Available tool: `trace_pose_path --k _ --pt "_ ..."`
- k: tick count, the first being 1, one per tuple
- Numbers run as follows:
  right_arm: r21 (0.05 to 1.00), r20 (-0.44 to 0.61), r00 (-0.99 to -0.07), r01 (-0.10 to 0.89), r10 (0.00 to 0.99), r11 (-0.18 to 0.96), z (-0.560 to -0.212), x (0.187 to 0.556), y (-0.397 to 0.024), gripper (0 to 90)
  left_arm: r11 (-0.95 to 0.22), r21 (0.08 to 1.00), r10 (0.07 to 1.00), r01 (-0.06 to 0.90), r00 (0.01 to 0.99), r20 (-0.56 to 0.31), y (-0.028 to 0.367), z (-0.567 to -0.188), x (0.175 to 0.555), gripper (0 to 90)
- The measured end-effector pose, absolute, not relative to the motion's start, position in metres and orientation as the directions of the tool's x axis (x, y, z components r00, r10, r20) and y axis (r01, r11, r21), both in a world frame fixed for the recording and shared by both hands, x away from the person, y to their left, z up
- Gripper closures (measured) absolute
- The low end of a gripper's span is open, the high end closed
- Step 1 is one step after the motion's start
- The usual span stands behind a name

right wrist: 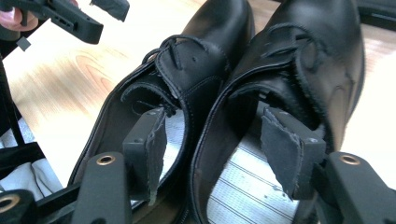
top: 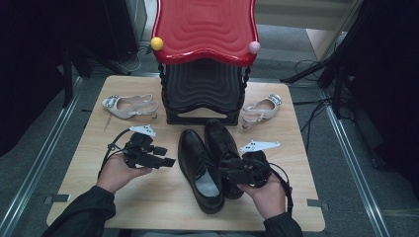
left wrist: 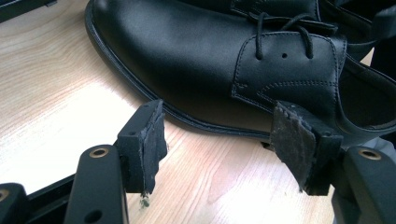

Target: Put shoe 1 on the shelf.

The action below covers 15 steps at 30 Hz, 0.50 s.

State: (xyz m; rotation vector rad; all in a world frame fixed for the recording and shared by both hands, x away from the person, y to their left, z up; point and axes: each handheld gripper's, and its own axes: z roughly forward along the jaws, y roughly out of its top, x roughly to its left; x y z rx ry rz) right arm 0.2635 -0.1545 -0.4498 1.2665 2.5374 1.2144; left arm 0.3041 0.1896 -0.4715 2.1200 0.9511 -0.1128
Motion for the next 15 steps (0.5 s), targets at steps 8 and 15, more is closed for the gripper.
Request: trace_pose_path --k 8,15 --pt "0.656 0.266 -0.657 0.66 0.705 0.367 -0.461 0.267 -0.141 43.8 -0.408 0.627 0.593 0.664 0.714 -0.371 0.187 -0.472 0.309 35.6" --pt "0.649 0.251 -0.659 0.658 0.709 0.383 -0.468 0.272 -0.13 46.2 -0.41 0.628 0.59 0.661 0.717 -0.37 0.189 -0.471 0.309 35.6"
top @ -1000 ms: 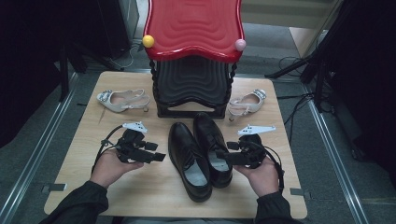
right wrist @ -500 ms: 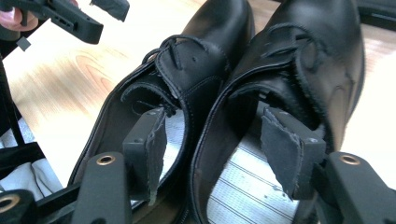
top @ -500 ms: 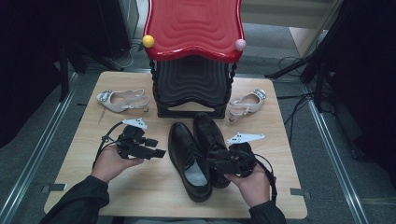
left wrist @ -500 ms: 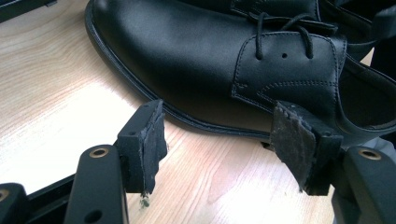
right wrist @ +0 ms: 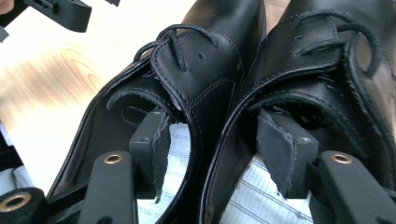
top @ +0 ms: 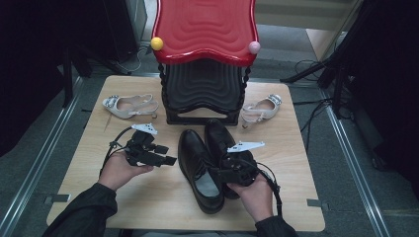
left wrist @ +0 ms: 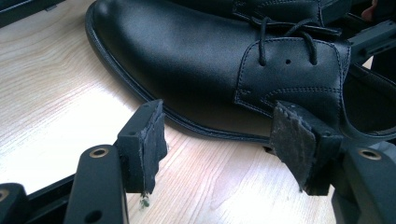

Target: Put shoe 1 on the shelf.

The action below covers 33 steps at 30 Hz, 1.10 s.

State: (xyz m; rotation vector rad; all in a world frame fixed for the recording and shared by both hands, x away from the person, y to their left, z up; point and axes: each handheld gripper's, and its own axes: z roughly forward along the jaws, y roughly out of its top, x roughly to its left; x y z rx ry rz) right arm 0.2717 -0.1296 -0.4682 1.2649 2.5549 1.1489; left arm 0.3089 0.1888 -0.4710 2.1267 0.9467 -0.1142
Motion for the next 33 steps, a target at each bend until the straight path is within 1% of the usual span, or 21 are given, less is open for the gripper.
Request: trace_pose_path --k 7,10,14,16,20,25,32,33 --pt "0.616 0.254 -0.656 0.676 0.711 0.403 -0.478 0.277 -0.118 48.9 -0.4 0.631 0.597 0.665 0.711 -0.371 0.192 -0.47 0.309 35.6" --pt "0.607 0.229 -0.655 0.674 0.72 0.421 -0.482 0.278 -0.113 49.1 -0.394 0.635 0.597 0.665 0.71 -0.373 0.193 -0.469 0.309 35.6" --pt "0.584 0.194 -0.649 0.679 0.736 0.445 -0.487 0.28 -0.108 57.7 -0.384 0.642 0.602 0.663 0.707 -0.37 0.198 -0.468 0.31 35.6" --pt "0.579 0.167 -0.643 0.677 0.747 0.453 -0.488 0.281 -0.107 65.3 -0.378 0.643 0.605 0.665 0.704 -0.372 0.201 -0.467 0.31 35.7" --pt "0.564 0.17 -0.634 0.69 0.754 0.453 -0.486 0.284 -0.109 73.8 -0.369 0.65 0.611 0.664 0.701 -0.369 0.204 -0.466 0.31 35.8" --pt "0.563 0.166 -0.629 0.693 0.76 0.451 -0.485 0.284 -0.109 78.2 -0.362 0.649 0.611 0.669 0.696 -0.376 0.208 -0.466 0.311 35.9" --pt "0.55 0.251 -0.614 0.727 0.748 0.412 -0.476 0.289 -0.121 81.8 -0.347 0.654 0.621 0.673 0.687 -0.377 0.214 -0.465 0.312 36.3" --pt "0.55 0.251 -0.614 0.727 0.748 0.412 -0.476 0.289 -0.121 81.8 -0.343 0.656 0.623 0.672 0.686 -0.377 0.215 -0.465 0.312 36.3"
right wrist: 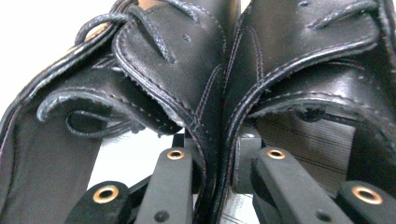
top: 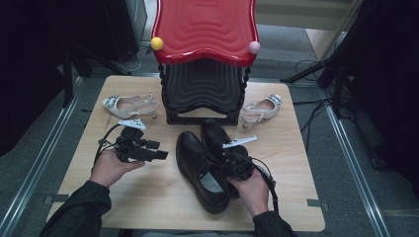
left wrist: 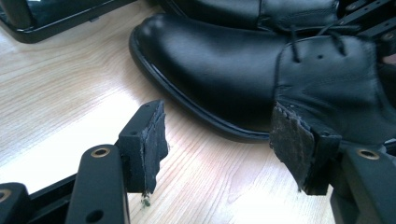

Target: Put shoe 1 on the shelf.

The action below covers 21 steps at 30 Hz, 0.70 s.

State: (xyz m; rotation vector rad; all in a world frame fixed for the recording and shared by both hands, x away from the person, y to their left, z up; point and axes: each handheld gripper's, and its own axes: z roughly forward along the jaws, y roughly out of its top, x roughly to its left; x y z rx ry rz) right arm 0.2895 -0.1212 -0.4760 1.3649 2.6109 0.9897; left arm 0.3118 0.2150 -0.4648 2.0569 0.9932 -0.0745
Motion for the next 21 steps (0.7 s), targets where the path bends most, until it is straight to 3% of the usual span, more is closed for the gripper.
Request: trace_pose_path --k 6,21 --pt "0.545 0.353 -0.613 0.749 0.707 0.377 -0.466 0.291 -0.129 82.1 -0.336 0.659 0.63 0.673 0.681 -0.374 0.221 -0.464 0.311 36.7" --pt "0.618 0.428 -0.648 0.718 0.63 0.319 -0.423 0.282 -0.147 82.0 -0.329 0.648 0.671 0.687 0.653 -0.352 0.234 -0.465 0.306 36.9"
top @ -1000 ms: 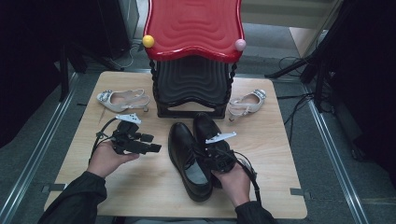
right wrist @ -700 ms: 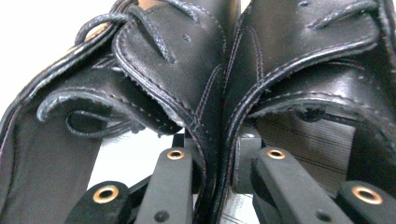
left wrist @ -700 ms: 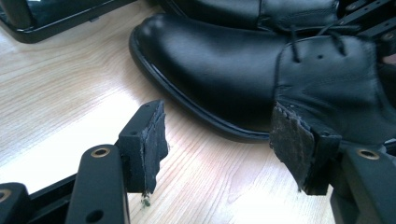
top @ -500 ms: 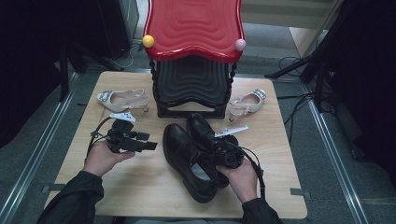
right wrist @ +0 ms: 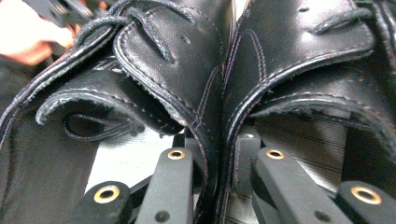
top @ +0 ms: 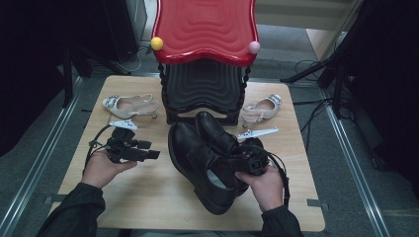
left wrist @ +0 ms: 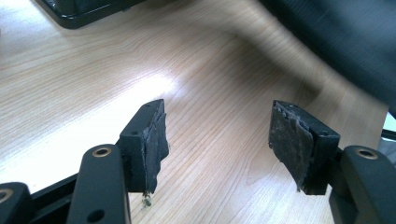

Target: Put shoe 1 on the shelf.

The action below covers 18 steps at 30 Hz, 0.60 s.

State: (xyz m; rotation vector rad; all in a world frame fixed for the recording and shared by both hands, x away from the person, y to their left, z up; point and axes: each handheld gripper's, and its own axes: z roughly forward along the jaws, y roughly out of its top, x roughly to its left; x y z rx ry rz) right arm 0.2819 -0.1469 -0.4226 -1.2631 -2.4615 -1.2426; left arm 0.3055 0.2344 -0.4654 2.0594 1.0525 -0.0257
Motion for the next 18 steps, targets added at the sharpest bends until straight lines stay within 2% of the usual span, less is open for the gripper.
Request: trace_pose_path --k 9,18 --pt "0.658 0.471 -0.633 0.716 0.614 0.234 -0.398 0.291 -0.154 81.8 -0.336 0.651 0.667 0.68 0.66 -0.345 0.234 -0.465 0.304 37.2" --pt "0.679 0.478 -0.609 0.713 0.633 0.173 -0.374 0.323 -0.146 81.7 -0.337 0.652 0.667 0.68 0.661 -0.344 0.233 -0.466 0.305 37.2"
